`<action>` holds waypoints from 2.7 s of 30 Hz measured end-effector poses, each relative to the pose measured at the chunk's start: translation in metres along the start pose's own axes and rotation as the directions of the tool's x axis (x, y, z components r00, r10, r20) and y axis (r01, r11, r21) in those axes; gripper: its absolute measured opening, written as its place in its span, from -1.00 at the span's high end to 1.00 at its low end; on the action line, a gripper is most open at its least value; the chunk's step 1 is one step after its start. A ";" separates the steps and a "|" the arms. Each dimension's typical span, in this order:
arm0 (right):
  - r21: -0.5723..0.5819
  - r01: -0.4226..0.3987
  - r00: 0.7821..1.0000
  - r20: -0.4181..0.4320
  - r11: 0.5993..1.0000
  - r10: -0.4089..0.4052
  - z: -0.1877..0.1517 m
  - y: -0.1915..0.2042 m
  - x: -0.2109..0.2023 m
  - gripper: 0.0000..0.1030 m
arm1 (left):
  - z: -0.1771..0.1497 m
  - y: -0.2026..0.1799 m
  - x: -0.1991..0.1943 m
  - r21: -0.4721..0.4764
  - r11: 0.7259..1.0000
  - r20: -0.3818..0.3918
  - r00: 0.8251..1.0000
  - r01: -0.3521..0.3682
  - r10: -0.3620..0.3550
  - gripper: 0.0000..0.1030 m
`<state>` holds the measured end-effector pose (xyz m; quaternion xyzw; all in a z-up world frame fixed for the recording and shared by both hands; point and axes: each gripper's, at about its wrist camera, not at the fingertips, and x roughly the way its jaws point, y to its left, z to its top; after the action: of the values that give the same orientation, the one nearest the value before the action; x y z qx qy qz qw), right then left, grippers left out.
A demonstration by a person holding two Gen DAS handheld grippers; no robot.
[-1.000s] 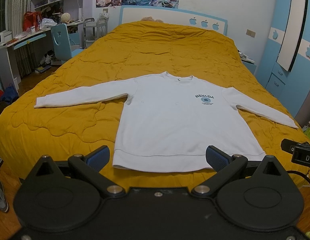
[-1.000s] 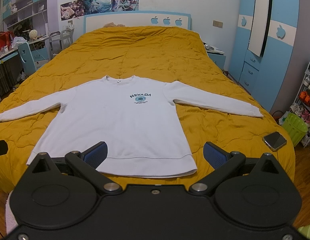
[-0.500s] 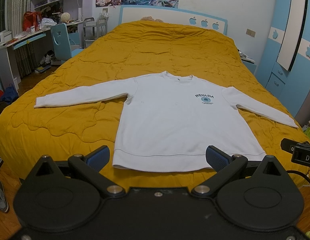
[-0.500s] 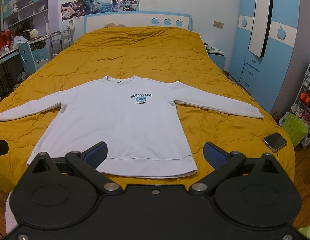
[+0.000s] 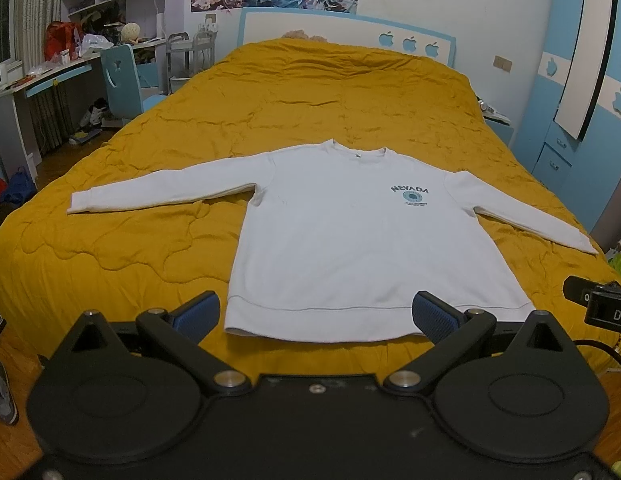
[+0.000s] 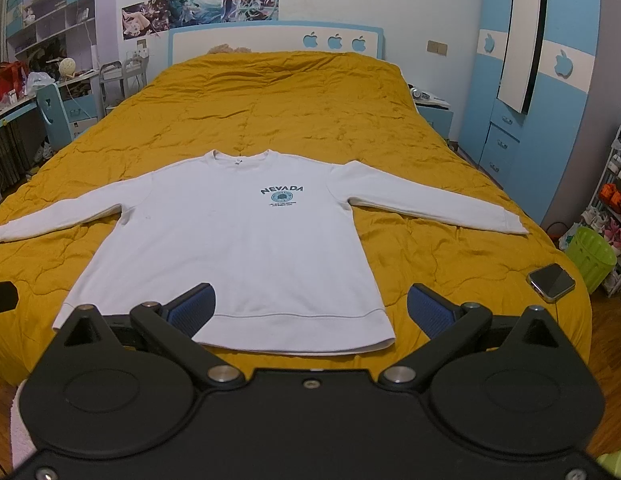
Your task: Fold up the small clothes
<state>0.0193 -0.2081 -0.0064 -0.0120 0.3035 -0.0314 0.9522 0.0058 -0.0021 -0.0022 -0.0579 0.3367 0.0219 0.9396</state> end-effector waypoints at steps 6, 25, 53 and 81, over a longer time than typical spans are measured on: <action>0.002 0.001 1.000 -0.004 1.000 -0.001 0.002 0.000 0.002 -1.00 | 0.002 0.002 0.004 -0.002 1.000 -0.007 1.000 0.007 -0.007 -1.00; 0.026 -0.016 1.000 0.000 1.000 0.016 0.036 0.021 0.064 -1.00 | 0.036 0.078 0.068 -0.212 0.975 0.006 0.998 0.070 -0.070 -1.00; 0.060 0.048 0.990 -0.138 0.997 -0.039 0.097 0.079 0.299 -1.00 | 0.091 0.427 0.304 -0.843 0.529 0.064 0.960 -0.093 0.271 -1.00; 0.168 0.086 0.982 -0.182 0.982 -0.055 0.070 -0.024 0.286 -1.00 | 0.229 0.173 0.337 -0.566 0.654 0.398 0.861 0.501 -0.315 0.86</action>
<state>0.2918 -0.2508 -0.1136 0.0637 0.3822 -0.0929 0.9172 0.3966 0.1988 -0.0577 -0.4529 0.1567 -0.0684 0.8750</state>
